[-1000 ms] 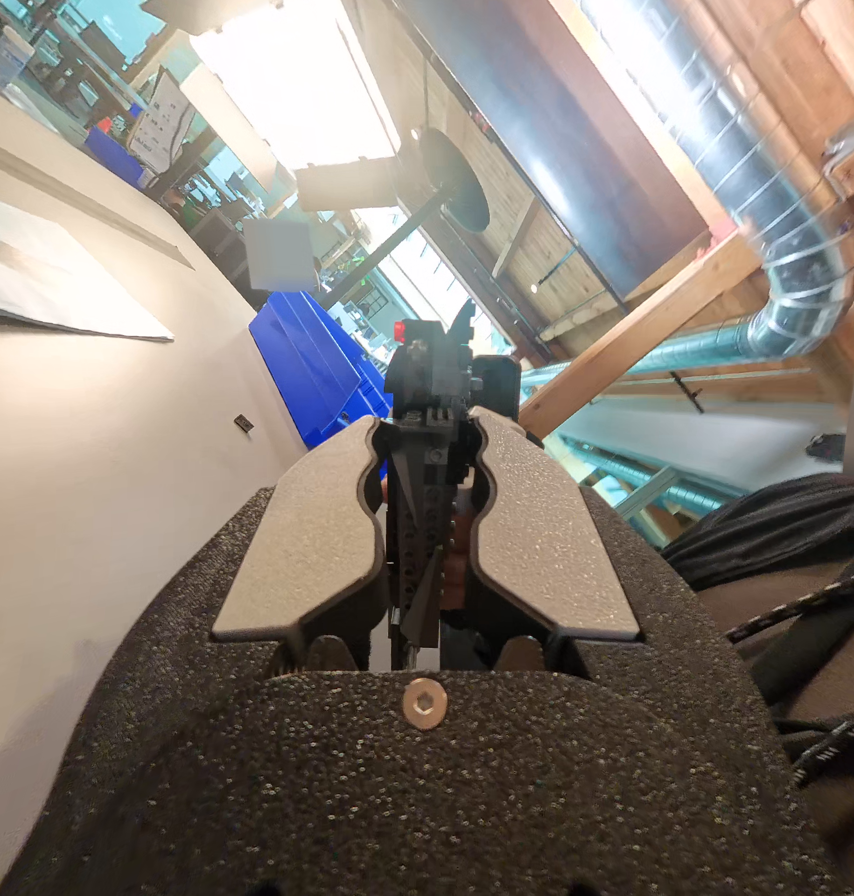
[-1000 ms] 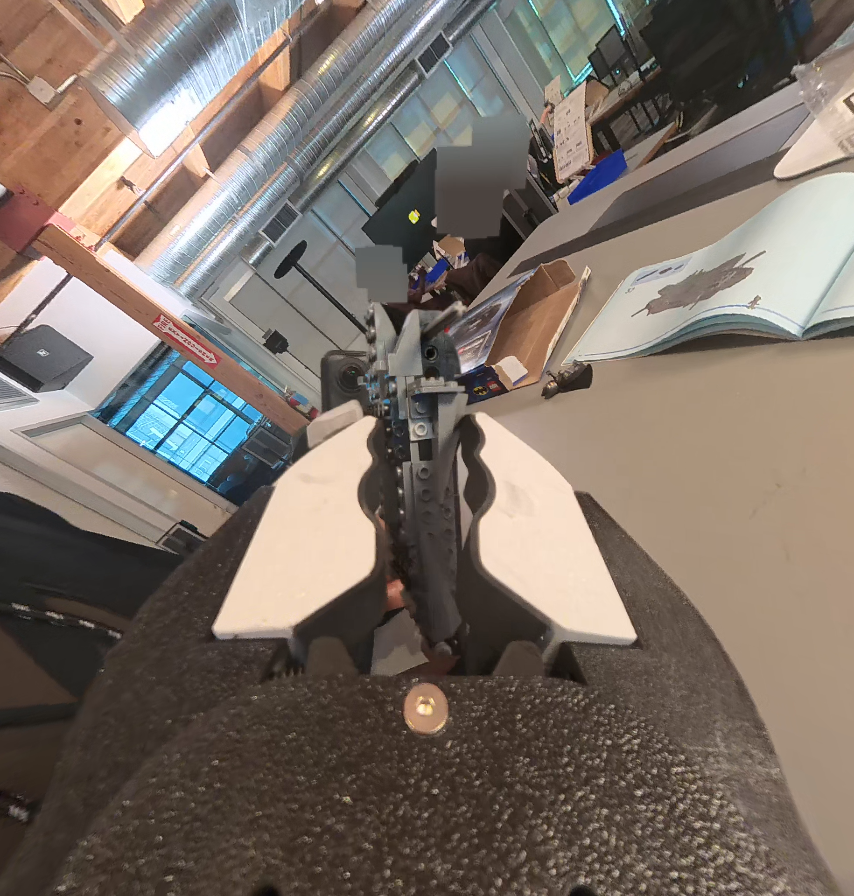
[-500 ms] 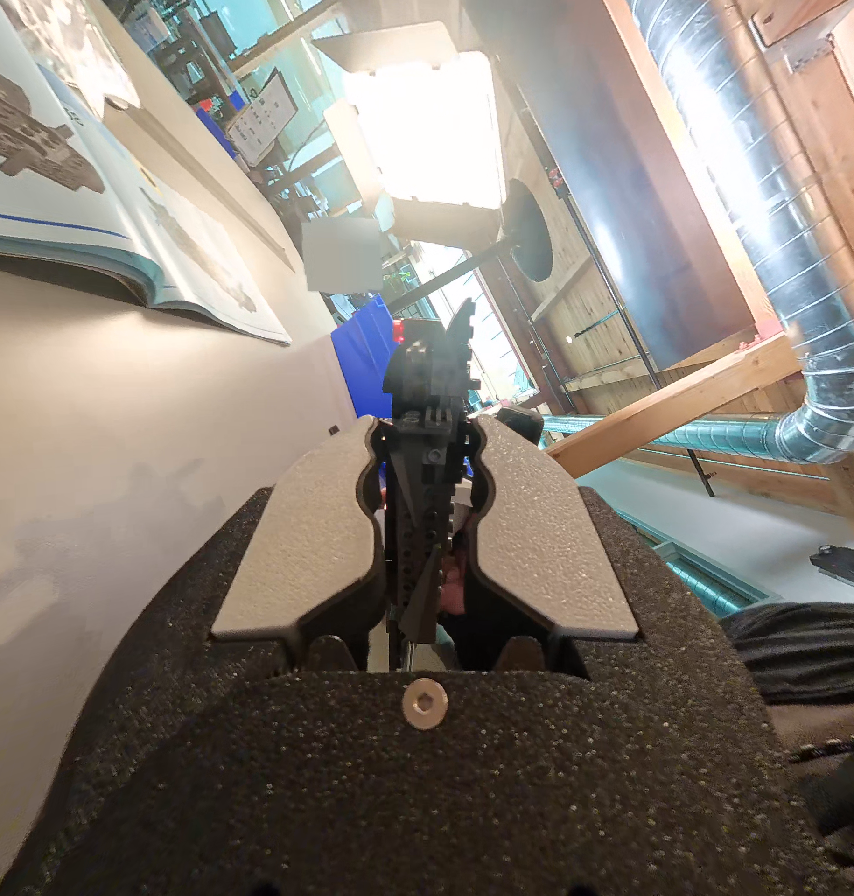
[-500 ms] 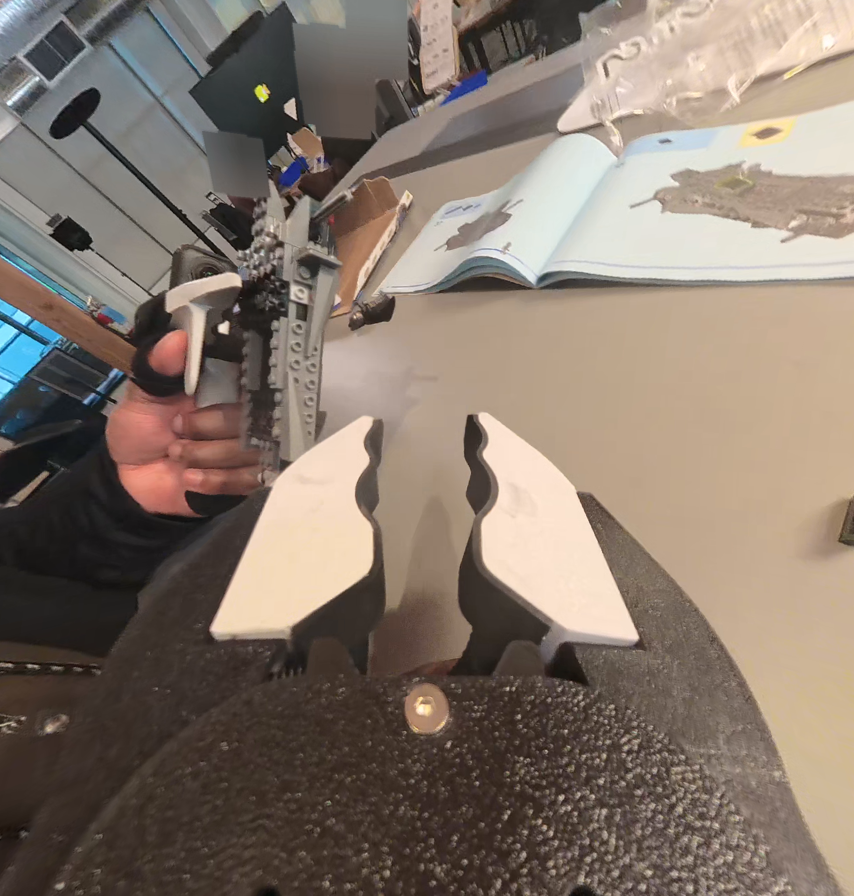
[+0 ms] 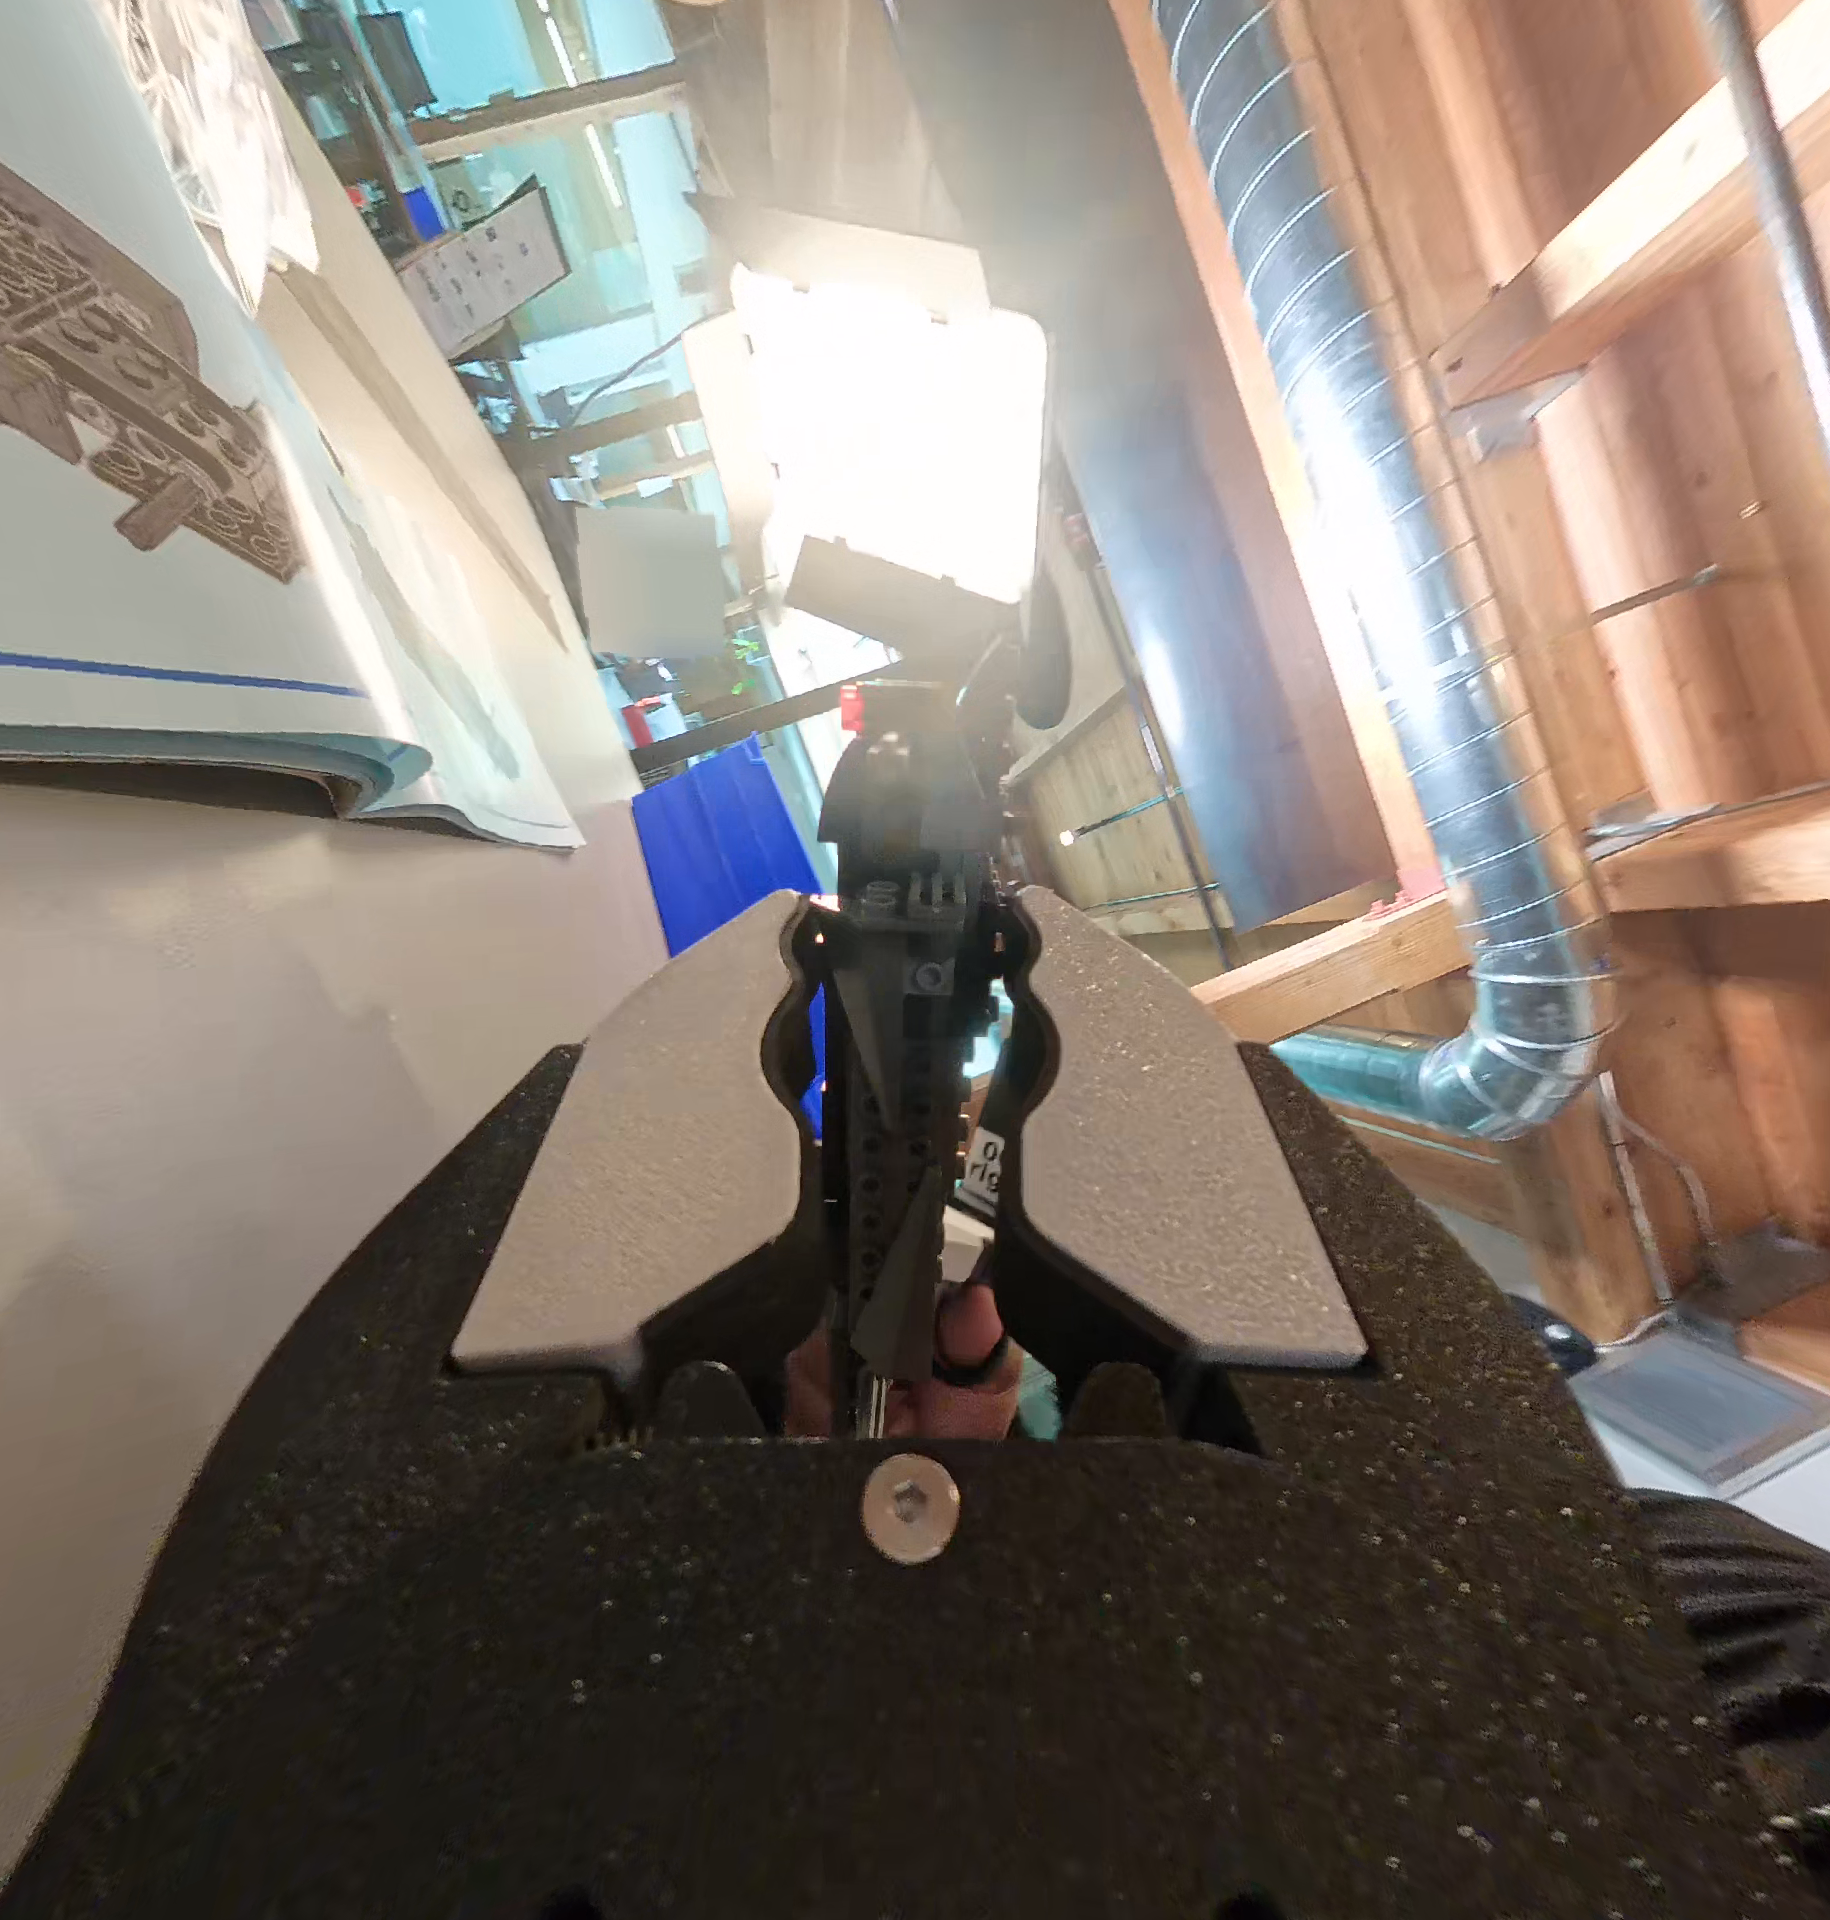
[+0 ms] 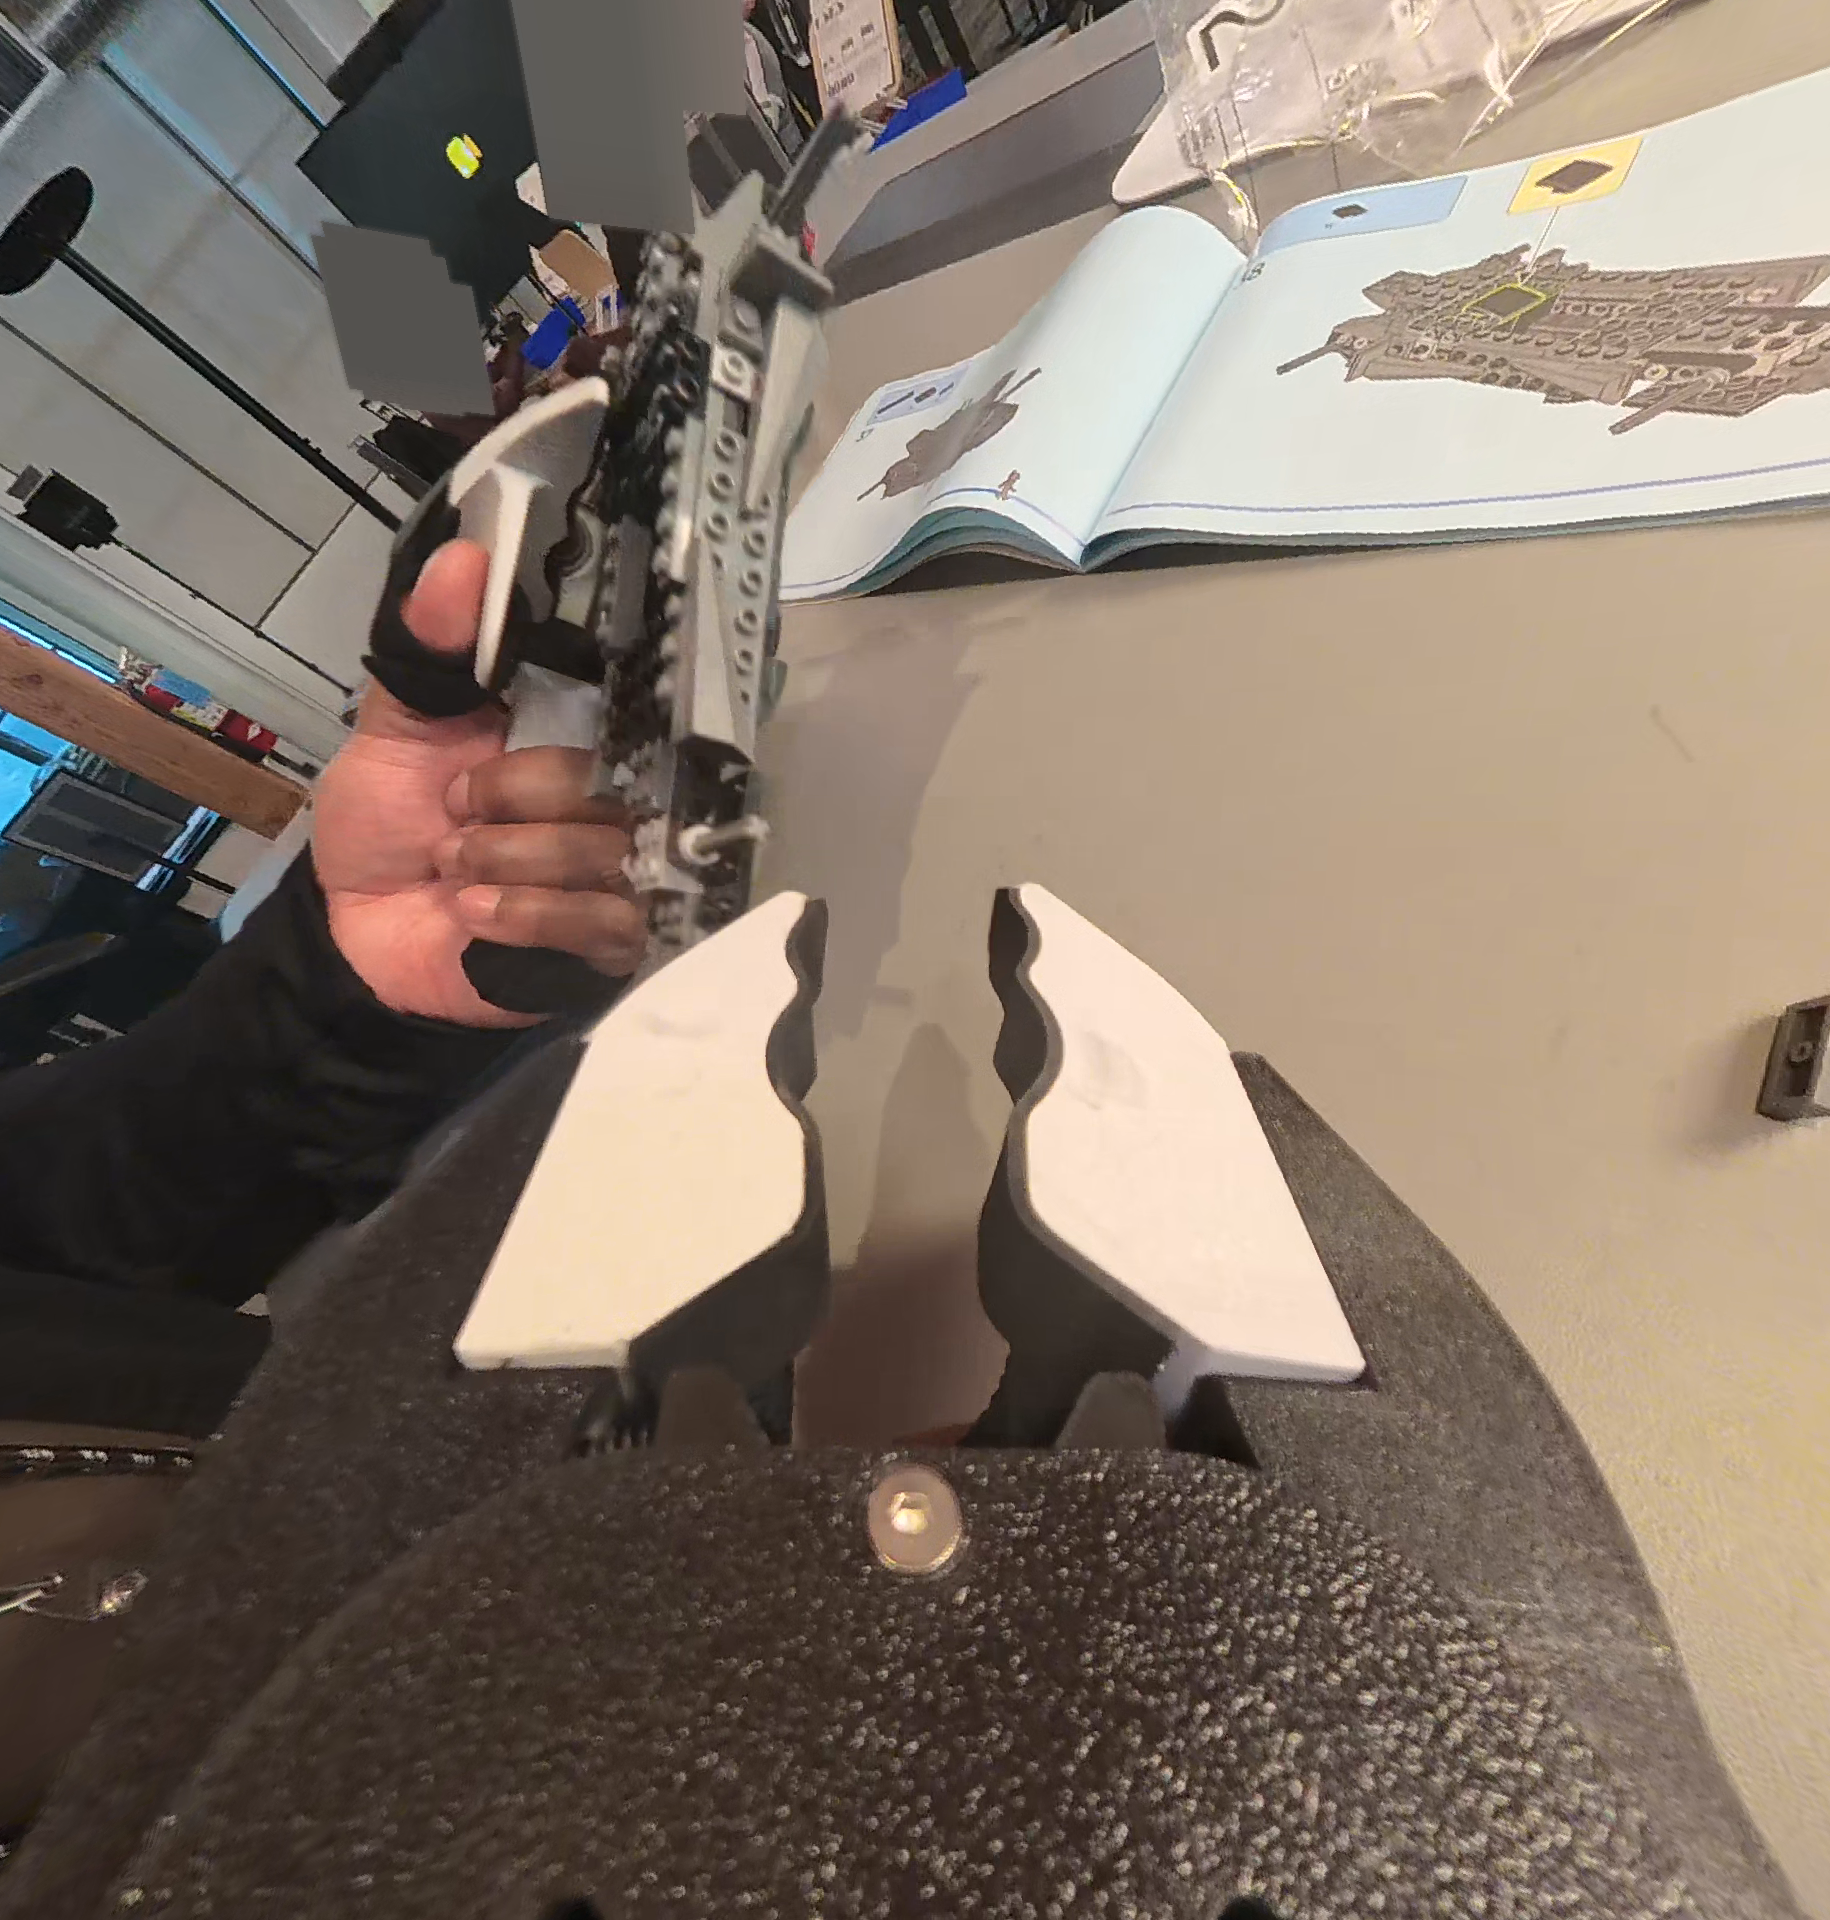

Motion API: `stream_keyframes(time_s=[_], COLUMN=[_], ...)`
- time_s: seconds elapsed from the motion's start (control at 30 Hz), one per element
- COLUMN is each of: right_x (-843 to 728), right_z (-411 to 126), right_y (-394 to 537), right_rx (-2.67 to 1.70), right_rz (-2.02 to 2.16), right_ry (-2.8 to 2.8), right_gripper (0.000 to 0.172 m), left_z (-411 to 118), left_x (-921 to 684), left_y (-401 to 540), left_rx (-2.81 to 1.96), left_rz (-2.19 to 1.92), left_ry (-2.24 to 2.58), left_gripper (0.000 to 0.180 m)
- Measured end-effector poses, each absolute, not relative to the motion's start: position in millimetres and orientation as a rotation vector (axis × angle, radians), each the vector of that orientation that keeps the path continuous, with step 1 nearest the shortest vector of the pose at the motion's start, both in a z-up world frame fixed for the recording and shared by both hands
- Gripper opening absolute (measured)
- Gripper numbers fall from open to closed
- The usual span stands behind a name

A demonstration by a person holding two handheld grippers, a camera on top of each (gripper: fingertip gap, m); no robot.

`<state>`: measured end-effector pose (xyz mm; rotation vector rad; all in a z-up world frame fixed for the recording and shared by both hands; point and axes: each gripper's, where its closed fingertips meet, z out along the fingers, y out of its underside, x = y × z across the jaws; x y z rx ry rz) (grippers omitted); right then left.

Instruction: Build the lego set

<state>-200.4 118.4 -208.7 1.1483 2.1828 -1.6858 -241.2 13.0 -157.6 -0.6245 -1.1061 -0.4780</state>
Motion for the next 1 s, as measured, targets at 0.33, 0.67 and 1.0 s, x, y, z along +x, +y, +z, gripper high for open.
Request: stream_keyframes(time_s=[0.33,0.67,1.0], right_x=[-201.7,-203.4,-200.0], right_z=[-214.1,-212.0,-208.8], right_y=[118.4,121.2,119.6], right_rx=[1.177,1.184,1.133], right_rz=[-1.650,-1.685,-1.700], right_ry=[2.219,2.227,2.203], right_gripper=[0.028,0.022,0.022], left_z=[-157.6,-158.3,-140.8], left_x=[-239.6,-241.8,-291.2], left_y=[6.3,14.7,44.6], left_rx=[-0.542,-0.609,-0.643], left_rz=[-0.580,-0.526,-0.455], left_ry=[-1.078,-1.098,-1.019], left_gripper=[0.034,0.034,0.034])
